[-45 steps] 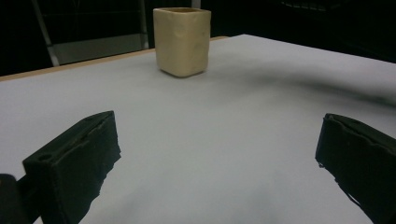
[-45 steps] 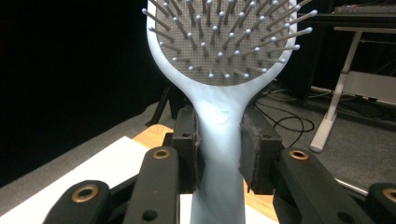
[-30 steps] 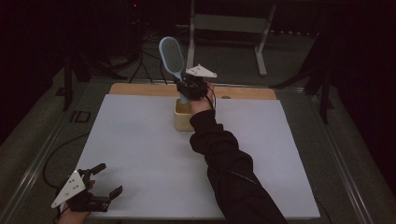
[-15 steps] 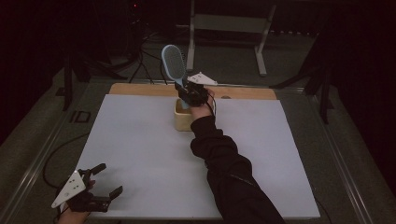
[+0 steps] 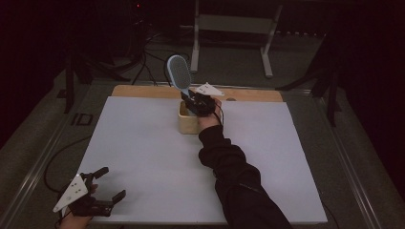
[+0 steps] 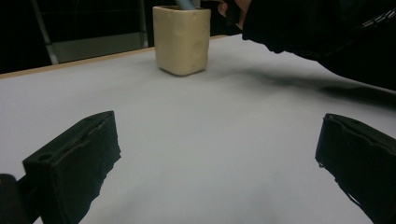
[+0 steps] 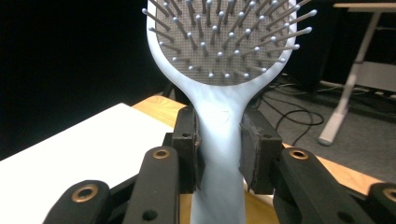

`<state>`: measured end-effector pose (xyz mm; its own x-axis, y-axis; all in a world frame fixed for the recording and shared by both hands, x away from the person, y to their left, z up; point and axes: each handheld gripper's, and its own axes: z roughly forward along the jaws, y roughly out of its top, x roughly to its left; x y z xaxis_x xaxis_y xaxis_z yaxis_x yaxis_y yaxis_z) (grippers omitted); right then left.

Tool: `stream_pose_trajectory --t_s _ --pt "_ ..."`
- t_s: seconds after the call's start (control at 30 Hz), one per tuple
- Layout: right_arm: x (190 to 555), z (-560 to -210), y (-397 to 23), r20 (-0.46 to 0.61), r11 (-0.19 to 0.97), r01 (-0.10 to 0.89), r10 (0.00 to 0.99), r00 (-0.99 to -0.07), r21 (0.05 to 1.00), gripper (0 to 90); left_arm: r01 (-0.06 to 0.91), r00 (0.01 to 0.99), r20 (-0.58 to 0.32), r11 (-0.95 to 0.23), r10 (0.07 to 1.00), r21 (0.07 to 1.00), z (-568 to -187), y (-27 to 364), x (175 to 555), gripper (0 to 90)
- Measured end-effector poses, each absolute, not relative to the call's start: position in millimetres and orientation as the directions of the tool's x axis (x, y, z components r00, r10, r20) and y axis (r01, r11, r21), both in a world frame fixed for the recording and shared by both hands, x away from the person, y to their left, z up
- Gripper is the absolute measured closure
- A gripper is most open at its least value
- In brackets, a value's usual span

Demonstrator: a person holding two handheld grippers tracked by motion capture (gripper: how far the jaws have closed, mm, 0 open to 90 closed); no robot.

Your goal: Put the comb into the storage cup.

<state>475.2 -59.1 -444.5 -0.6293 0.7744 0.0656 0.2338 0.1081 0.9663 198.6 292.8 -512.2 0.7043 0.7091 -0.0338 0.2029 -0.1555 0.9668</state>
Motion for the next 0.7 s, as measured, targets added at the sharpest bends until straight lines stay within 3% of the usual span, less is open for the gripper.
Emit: stream_pose_trajectory --t_s 0.57,0.63,0.7 --pt "471 -456 -67 0.013 0.148 0.192 0.757 -0.654 0.970 69.0 0.208 0.703 -0.034 -0.159 0.710 0.965 -513 293 199 0.0" --pt "471 -458 -68 0.029 0.138 0.196 0.746 -0.666 0.971 64.9 0.207 0.702 -0.030 -0.163 0.712 0.965 -513 293 199 0.0" --pt "471 -459 -68 0.050 0.138 0.216 0.724 -0.688 0.967 52.2 0.208 0.697 -0.032 -0.160 0.716 0.965 -513 293 199 0.0"
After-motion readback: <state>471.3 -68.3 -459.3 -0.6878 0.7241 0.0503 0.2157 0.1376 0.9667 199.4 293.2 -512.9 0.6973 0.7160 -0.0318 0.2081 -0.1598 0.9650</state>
